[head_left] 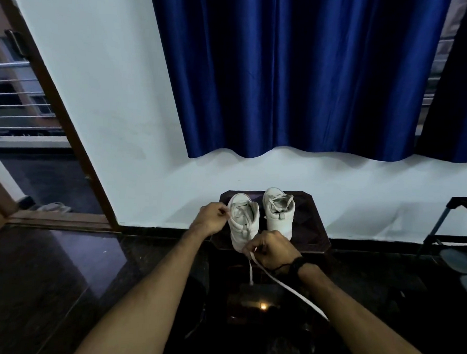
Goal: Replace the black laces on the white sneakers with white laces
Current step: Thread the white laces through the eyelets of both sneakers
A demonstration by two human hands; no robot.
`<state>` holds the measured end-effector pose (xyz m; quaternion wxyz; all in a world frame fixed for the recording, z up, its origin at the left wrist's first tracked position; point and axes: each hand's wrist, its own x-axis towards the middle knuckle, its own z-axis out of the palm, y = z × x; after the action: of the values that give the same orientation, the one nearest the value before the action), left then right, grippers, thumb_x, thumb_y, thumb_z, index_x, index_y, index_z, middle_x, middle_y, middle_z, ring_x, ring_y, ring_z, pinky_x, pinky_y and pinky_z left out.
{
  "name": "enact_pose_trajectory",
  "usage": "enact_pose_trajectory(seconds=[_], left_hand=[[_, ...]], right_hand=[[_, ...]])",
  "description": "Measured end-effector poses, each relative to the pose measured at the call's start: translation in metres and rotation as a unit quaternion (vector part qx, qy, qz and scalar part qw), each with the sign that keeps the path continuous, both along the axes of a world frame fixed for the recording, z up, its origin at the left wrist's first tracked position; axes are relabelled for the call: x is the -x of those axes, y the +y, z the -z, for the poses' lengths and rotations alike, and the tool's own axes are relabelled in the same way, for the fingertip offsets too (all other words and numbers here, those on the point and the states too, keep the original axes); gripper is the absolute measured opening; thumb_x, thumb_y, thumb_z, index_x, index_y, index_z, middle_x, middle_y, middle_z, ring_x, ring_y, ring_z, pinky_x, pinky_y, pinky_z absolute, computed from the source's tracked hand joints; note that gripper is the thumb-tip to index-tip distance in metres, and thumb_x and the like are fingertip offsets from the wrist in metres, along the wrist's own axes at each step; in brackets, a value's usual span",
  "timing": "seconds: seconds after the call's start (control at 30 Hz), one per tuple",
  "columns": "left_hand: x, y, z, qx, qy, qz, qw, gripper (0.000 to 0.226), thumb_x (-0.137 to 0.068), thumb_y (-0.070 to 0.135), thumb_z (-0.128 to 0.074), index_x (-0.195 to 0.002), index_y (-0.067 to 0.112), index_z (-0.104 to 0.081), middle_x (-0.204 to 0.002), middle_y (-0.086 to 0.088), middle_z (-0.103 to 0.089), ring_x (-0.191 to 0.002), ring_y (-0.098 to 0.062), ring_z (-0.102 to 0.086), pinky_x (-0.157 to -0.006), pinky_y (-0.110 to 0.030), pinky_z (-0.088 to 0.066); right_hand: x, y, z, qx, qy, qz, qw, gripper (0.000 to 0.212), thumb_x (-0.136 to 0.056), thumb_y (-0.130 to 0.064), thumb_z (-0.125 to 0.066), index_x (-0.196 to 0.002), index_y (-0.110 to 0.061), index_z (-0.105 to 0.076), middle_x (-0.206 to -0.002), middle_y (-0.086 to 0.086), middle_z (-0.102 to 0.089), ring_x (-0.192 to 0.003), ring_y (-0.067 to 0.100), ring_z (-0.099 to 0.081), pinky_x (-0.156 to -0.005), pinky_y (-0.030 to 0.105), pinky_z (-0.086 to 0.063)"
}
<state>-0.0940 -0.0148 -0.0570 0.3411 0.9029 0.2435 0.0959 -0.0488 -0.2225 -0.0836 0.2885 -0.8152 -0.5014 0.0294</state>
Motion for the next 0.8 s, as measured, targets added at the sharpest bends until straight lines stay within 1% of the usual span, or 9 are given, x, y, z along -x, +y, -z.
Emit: enact_pose_trajectory(seconds=[0.1,0.17,0.27,0.33,0.43,0.5,0.57,0.63,0.8], left_hand=[[-0.014,-0.017,0.001,0.004,-0.011,0.024,1.0,0.019,-0.09,0.03,-0.062,-0.103,0.023,-0.074,-0.109,0.0,-0.073,-0.105,-0.016,-0.066,-0.093,-0.023,-0.048],[-0.025,-0.019,0.005,-0.01,0.028,0.032,0.999,0.026,-0.087,0.034,-0.055,-0.107,0.031,-0.071,-0.117,-0.001,-0.07,-0.113,-0.021,-0.063,-0.097,-0.032,-0.049],[-0.031,-0.028,0.005,-0.075,0.104,0.058,0.99,0.028,-0.087,0.032,-0.046,-0.107,0.033,-0.066,-0.124,-0.009,-0.065,-0.113,-0.033,-0.059,-0.094,-0.038,-0.05],[-0.032,-0.035,0.003,-0.117,0.138,0.069,0.981,0.03,-0.089,0.031,-0.043,-0.113,0.034,-0.061,-0.129,-0.01,-0.06,-0.117,-0.034,-0.056,-0.095,-0.04,-0.048],[-0.041,-0.034,0.001,-0.174,0.174,0.088,0.965,0.035,-0.089,0.034,-0.048,-0.123,0.038,-0.057,-0.135,-0.007,-0.056,-0.122,-0.032,-0.054,-0.093,-0.039,-0.045],[-0.047,-0.034,-0.002,-0.193,0.194,0.091,0.957,0.038,-0.087,0.036,-0.056,-0.125,0.036,-0.058,-0.135,-0.006,-0.057,-0.121,-0.031,-0.056,-0.091,-0.039,-0.047],[-0.05,-0.034,-0.001,-0.193,0.198,0.078,0.958,0.04,-0.087,0.028,-0.061,-0.127,0.024,-0.059,-0.134,-0.01,-0.056,-0.12,-0.032,-0.057,-0.091,-0.04,-0.049],[-0.049,-0.031,0.004,-0.178,0.172,0.051,0.968,0.037,-0.088,0.022,-0.056,-0.125,0.015,-0.059,-0.131,-0.015,-0.056,-0.117,-0.035,-0.058,-0.09,-0.041,-0.049],[-0.044,-0.028,0.017,-0.169,0.137,0.031,0.976,0.038,-0.092,0.02,-0.046,-0.128,0.011,-0.048,-0.125,-0.02,-0.055,-0.114,-0.041,-0.056,-0.091,-0.045,-0.047]], right_hand=[[-0.006,-0.006,0.009,0.035,0.037,0.003,0.999,0.022,-0.077,-0.01,-0.064,-0.085,-0.027,-0.076,-0.086,-0.015,-0.074,-0.079,-0.001,-0.067,-0.073,0.021,-0.054],[-0.011,-0.011,0.007,0.084,0.042,-0.001,0.996,0.023,-0.078,-0.011,-0.067,-0.089,-0.029,-0.076,-0.089,-0.014,-0.074,-0.083,-0.002,-0.066,-0.074,0.017,-0.051],[-0.019,-0.013,0.004,0.187,-0.012,0.011,0.982,0.028,-0.079,-0.018,-0.064,-0.101,-0.032,-0.072,-0.103,-0.007,-0.072,-0.096,0.012,-0.064,-0.077,0.024,-0.049],[-0.027,-0.005,0.006,0.159,-0.023,0.053,0.986,0.031,-0.079,-0.018,-0.059,-0.103,-0.034,-0.07,-0.104,-0.007,-0.07,-0.098,0.015,-0.064,-0.077,0.028,-0.052],[-0.039,0.019,0.002,0.03,0.006,0.097,0.995,0.026,-0.076,-0.021,-0.058,-0.097,-0.03,-0.071,-0.091,-0.003,-0.071,-0.085,0.018,-0.066,-0.071,0.033,-0.054],[-0.046,0.038,-0.01,0.007,0.004,0.122,0.992,0.024,-0.076,-0.019,-0.059,-0.096,-0.025,-0.072,-0.09,0.003,-0.071,-0.084,0.022,-0.066,-0.071,0.034,-0.053],[-0.054,0.056,-0.017,0.041,-0.004,0.154,0.987,0.026,-0.077,-0.021,-0.057,-0.099,-0.02,-0.071,-0.096,0.008,-0.07,-0.092,0.028,-0.066,-0.074,0.035,-0.054],[-0.063,0.072,-0.019,0.103,-0.004,0.196,0.975,0.029,-0.083,-0.024,-0.053,-0.106,-0.015,-0.068,-0.107,0.012,-0.067,-0.101,0.032,-0.064,-0.08,0.036,-0.052],[-0.072,0.101,-0.011,0.169,-0.041,0.275,0.945,0.034,-0.092,-0.031,-0.048,-0.116,-0.012,-0.062,-0.12,0.011,-0.062,-0.112,0.028,-0.06,-0.088,0.036,-0.047]])
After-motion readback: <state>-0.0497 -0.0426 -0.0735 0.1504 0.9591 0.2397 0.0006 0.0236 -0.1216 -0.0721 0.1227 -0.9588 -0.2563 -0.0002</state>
